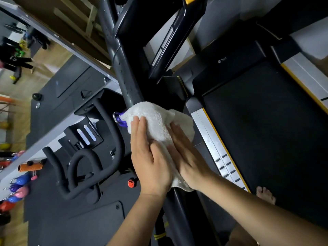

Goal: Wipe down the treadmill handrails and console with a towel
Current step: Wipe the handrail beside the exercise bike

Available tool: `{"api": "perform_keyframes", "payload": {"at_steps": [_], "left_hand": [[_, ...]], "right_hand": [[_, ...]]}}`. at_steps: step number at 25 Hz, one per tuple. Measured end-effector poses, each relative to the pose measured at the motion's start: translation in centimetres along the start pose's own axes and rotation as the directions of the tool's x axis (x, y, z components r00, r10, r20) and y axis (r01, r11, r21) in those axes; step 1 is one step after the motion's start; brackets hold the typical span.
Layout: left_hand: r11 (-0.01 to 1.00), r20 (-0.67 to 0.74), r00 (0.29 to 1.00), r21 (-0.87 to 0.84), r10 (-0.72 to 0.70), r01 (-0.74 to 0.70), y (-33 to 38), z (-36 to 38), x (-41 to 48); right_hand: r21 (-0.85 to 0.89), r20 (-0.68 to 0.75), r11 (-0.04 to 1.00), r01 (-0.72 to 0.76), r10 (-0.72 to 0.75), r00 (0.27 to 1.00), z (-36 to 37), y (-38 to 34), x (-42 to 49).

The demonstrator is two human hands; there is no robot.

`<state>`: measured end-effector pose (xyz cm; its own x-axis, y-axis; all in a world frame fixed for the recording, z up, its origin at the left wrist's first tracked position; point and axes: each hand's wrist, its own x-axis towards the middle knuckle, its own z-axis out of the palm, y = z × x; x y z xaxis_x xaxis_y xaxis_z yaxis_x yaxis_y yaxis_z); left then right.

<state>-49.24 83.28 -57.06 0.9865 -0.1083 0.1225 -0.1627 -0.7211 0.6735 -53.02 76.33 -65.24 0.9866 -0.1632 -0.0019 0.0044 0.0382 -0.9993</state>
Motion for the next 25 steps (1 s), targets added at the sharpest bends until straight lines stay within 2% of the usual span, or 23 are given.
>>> {"api": "perform_keyframes", "payload": {"at_steps": [1,3,5,8,10,13,14,16,19,20,23,25], "left_hand": [[1.0,0.002,1.0,-0.017,-0.009,0.009,0.1,-0.1,-0.2],[0.998,0.02,0.999,-0.049,-0.033,0.034,0.5,-0.1,-0.2],[0.999,0.08,0.997,0.029,0.019,-0.021,0.7,0.0,0.9],[0.981,0.156,0.983,0.152,0.094,-0.118,0.3,0.1,4.2],[0.977,0.163,0.982,0.171,0.099,-0.127,0.2,0.1,5.2],[0.966,0.156,0.98,0.21,0.121,-0.153,0.3,0.2,4.9],[0.963,0.162,0.979,0.218,0.124,-0.158,0.3,0.2,4.7],[0.965,0.178,0.977,0.211,0.119,-0.156,0.3,0.2,4.8],[0.975,0.166,0.98,0.177,0.106,-0.136,0.1,0.1,4.8],[0.976,0.163,0.981,0.17,0.108,-0.136,0.1,0.1,4.8],[0.974,0.156,0.98,0.17,0.121,-0.147,0.0,0.2,4.8],[0.974,0.153,0.981,0.17,0.121,-0.147,-0.1,0.1,4.8]], "right_hand": [[-0.022,0.043,0.999,0.045,-0.044,0.998,-0.4,-0.3,0.8],[-0.172,0.115,0.979,0.107,-0.088,0.99,-1.2,-1.4,4.3],[-0.311,0.142,0.943,0.12,-0.079,0.987,-2.0,-2.2,8.0],[-0.415,0.104,0.889,0.195,-0.166,0.981,-1.8,-1.0,11.0],[-0.295,0.031,0.948,0.119,-0.115,0.993,-1.5,0.3,11.5],[-0.061,-0.049,0.989,-0.134,0.131,0.99,-0.7,1.1,10.7],[-0.054,-0.078,0.984,-0.172,0.167,0.983,-0.5,1.1,9.7],[-0.1,-0.146,0.987,-0.128,0.113,0.983,-0.1,0.8,6.4],[0.085,-0.127,0.995,-0.05,0.06,0.99,-0.4,-1.7,3.5],[0.094,-0.11,0.994,-0.048,0.058,0.992,-0.9,-2.0,4.1],[-0.157,-0.038,0.981,-0.118,0.114,0.993,-2.2,-1.0,8.7],[-0.181,-0.021,0.972,-0.149,0.148,0.989,-2.1,-0.1,10.6]]}}
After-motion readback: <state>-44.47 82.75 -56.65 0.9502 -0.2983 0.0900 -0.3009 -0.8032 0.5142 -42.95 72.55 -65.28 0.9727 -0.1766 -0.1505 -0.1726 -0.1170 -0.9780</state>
